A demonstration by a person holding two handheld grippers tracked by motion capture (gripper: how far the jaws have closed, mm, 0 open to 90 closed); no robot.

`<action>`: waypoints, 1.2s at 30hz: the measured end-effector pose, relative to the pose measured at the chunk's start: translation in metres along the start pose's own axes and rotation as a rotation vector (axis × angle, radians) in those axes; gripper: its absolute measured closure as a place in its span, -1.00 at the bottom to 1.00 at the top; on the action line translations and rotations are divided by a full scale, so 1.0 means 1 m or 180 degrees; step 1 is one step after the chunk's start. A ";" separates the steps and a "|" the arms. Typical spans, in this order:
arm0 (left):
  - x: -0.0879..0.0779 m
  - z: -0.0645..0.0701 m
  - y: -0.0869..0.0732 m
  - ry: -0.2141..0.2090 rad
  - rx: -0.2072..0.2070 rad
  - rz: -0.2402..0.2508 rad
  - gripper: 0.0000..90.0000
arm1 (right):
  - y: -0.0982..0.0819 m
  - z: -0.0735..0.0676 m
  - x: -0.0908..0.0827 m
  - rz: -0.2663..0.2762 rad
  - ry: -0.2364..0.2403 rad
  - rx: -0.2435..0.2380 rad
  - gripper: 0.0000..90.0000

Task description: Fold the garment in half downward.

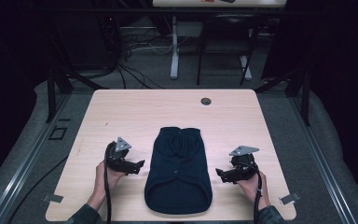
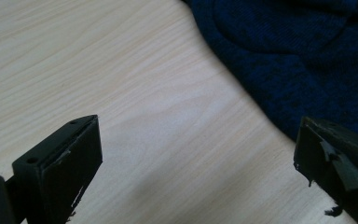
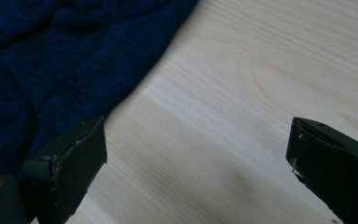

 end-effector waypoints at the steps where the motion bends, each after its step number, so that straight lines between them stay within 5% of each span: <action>1: 0.001 0.000 0.001 -0.0015 -0.0009 0.0000 -0.98 | 0.007 -0.003 -0.001 0.0081 0.0002 -0.0052 -0.88; 13: 0.012 0.008 0.017 -0.0149 0.0038 -0.0009 -0.97 | 0.028 -0.020 0.003 0.0114 0.0136 -0.0155 -0.87; 28: 0.028 0.001 0.034 -0.0275 -0.0030 -0.0072 -0.95 | 0.052 -0.017 0.017 0.0111 0.0235 -0.0088 -0.87; 36: 0.040 -0.002 0.050 -0.0351 -0.0083 -0.0108 -0.97 | 0.063 -0.020 0.031 0.0019 0.0224 -0.0183 -0.86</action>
Point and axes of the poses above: each handheld gripper's, and its own axes: x roughly forward along the jaws, y roughly out of its top, z roughly to its right, the point moved 10 cm from there along x, roughly forward along the jaws, and after that the axes turned 9 degrees about -y, right-handed, at the moved point
